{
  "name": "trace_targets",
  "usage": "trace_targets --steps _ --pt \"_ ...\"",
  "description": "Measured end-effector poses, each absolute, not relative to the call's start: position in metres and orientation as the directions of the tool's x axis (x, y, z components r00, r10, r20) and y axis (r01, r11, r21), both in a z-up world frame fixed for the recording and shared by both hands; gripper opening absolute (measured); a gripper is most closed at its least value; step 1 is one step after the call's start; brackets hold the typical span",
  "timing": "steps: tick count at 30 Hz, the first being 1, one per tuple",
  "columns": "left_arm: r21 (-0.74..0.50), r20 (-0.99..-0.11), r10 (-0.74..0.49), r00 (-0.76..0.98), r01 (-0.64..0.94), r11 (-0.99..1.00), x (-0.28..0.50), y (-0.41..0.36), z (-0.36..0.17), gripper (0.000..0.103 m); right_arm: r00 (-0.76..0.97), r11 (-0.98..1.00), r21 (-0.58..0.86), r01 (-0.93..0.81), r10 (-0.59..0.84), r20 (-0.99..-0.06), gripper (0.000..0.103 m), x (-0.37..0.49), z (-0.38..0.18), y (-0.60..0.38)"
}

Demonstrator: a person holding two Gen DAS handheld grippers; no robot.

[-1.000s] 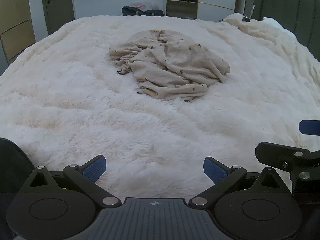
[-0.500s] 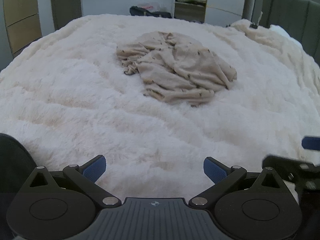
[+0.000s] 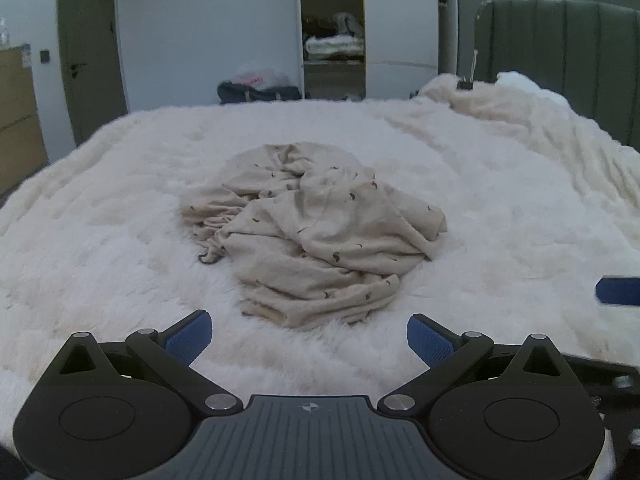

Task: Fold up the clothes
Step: 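Move both grippers toward the crumpled beige shirt on the bed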

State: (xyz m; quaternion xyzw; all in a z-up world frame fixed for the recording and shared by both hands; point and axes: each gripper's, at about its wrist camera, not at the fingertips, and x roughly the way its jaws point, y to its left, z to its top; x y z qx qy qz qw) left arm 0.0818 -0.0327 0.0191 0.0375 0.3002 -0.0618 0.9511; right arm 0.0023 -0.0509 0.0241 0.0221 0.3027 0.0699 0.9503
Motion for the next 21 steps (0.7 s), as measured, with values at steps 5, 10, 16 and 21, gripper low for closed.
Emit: trace_targets --steps 5,10,16,21 --pt "0.043 -0.532 -0.102 0.841 0.147 0.988 0.108 -0.032 0.021 0.103 0.827 0.969 0.152 -0.195 0.246 -0.505 0.103 0.042 0.029 -0.075" --pt "0.03 -0.528 -0.113 0.842 0.152 0.988 0.126 -0.031 0.013 0.103 0.827 0.951 0.255 -0.175 0.283 -0.485 0.101 0.073 -0.005 -0.094" --pt "0.105 -0.52 -0.095 0.849 0.174 0.979 0.156 -0.045 0.009 0.103 0.806 0.933 0.327 -0.151 0.308 -0.506 0.103 0.079 -0.019 -0.107" --pt "0.152 -0.513 -0.124 0.85 0.231 0.961 0.197 -0.071 0.015 0.103 0.807 0.923 0.356 -0.146 0.319 -0.497 0.103 0.085 -0.021 -0.113"
